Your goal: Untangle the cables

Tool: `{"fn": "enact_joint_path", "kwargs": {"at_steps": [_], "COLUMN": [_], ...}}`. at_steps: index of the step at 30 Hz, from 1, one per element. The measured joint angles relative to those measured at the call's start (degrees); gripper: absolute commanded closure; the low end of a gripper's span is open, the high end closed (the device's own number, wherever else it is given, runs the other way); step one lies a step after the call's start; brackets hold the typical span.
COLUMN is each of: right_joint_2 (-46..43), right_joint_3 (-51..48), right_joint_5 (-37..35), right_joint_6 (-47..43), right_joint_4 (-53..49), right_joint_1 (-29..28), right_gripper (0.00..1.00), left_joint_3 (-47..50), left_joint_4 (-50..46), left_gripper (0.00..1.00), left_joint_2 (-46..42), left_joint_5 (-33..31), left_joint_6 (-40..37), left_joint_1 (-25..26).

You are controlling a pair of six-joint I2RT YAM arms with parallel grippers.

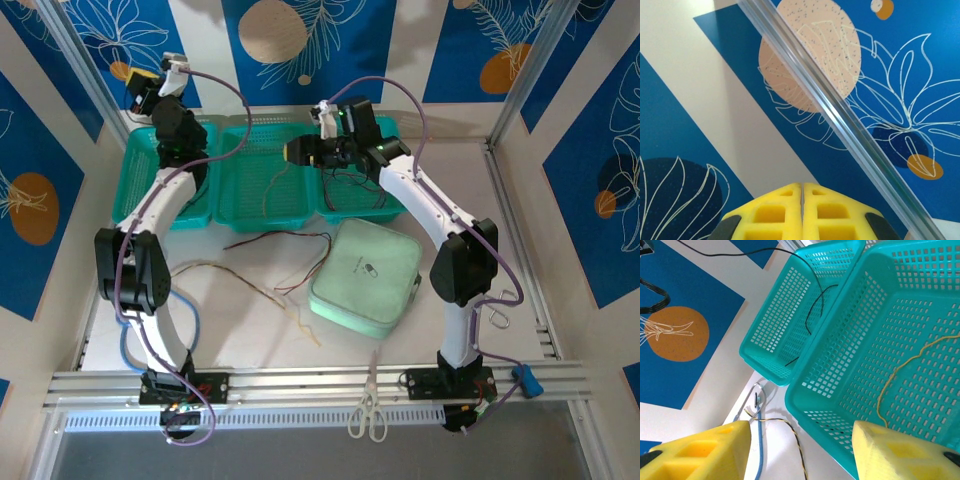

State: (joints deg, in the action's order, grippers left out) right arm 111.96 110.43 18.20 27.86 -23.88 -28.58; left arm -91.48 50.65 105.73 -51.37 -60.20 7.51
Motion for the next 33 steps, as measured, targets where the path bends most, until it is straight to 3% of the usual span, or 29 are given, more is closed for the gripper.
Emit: {"fn": "enact_joint_path", "kwargs": {"at_steps": [14,25,33], "right_joint_2": [0.0,0.0,-1.2], "right_joint_3": [-1.2,-2.0,-4.5], "right_joint_5": [0.3,0.3,0.3], "right_joint_6": [0.0,0.0,0.0], "right_joint_4": [-0.1,-0.2,-0.2], "right_joint_1": [0.5,0.5,0.9], "right_gripper": [0.44,0.44,0.44], "left_joint_3": [8.5,12.4,12.7], "left_joint_4": [-3.1,-28.3,-46.1], "left_gripper": [1.00,1.00,1.00], "left_joint_2": [0.7,0.6,0.7], "left_joint_5": [-2.3,2.4,14.3], "left_joint_6": [7.3,32.5,47.6], "left_joint_1": [-2.3,-2.9,-6.5]}}
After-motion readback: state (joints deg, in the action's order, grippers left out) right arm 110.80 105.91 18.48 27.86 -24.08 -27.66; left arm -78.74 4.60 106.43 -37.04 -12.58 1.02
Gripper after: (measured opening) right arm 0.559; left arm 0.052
